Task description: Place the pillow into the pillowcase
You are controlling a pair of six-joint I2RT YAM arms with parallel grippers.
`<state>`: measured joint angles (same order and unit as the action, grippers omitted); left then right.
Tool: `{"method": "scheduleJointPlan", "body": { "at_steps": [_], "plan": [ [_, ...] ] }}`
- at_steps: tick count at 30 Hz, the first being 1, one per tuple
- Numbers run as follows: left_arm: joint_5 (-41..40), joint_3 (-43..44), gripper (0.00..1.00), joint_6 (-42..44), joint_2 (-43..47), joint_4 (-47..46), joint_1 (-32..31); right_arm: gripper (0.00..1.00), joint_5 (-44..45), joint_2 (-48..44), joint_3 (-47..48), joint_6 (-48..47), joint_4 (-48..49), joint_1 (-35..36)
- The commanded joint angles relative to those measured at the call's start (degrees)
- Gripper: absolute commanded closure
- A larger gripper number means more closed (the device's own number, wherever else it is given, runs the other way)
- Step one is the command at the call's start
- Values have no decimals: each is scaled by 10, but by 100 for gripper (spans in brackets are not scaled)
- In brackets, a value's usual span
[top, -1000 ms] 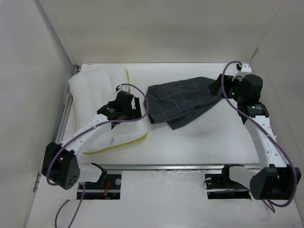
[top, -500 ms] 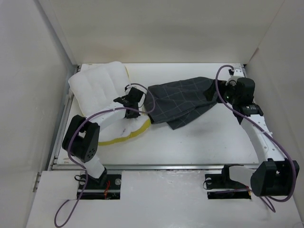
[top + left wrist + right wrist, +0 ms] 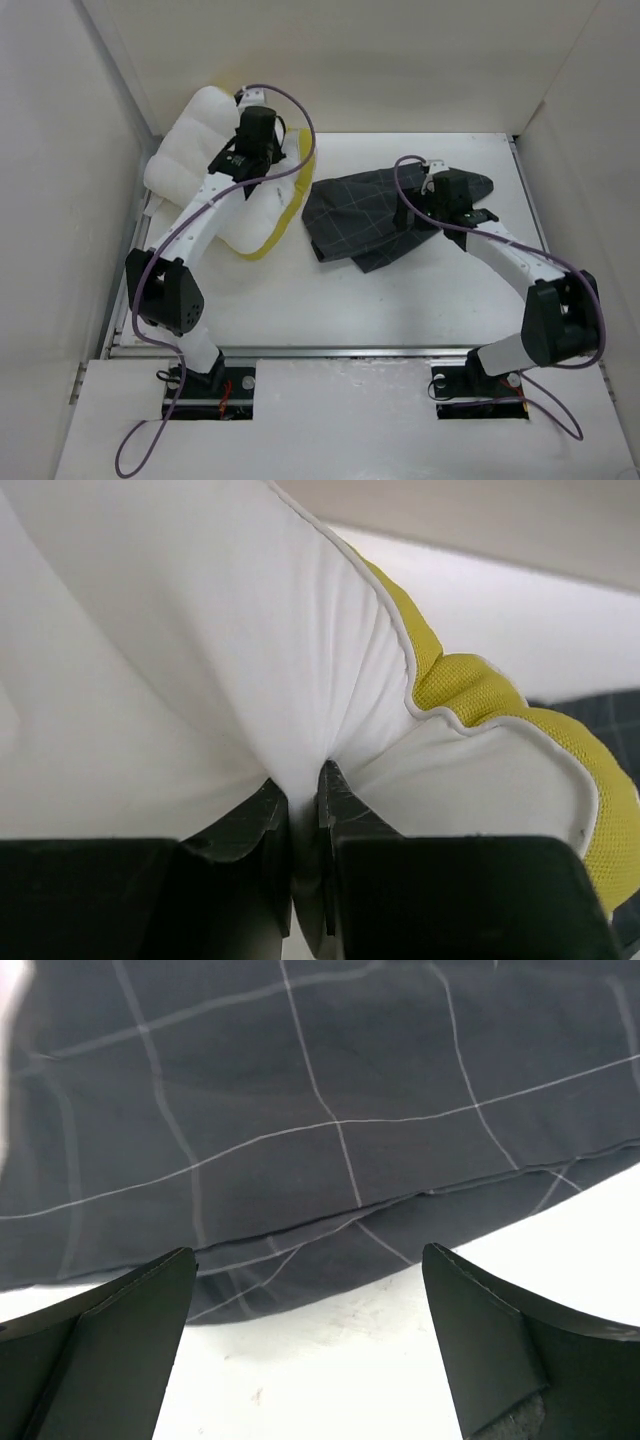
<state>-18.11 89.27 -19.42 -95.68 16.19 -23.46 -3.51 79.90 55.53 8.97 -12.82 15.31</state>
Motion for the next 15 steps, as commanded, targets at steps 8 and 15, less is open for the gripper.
{"method": "scheduleJointPlan", "body": {
  "at_steps": [8, 15],
  "plan": [
    [12, 64, 15, 6, -65, -5, 67, 0, 111, 79, 53, 21, -9, 82],
    [90, -65, 0, 75, 43, -58, 15, 0, 169, 48, 71, 103, -83, 42]
  ]
}}
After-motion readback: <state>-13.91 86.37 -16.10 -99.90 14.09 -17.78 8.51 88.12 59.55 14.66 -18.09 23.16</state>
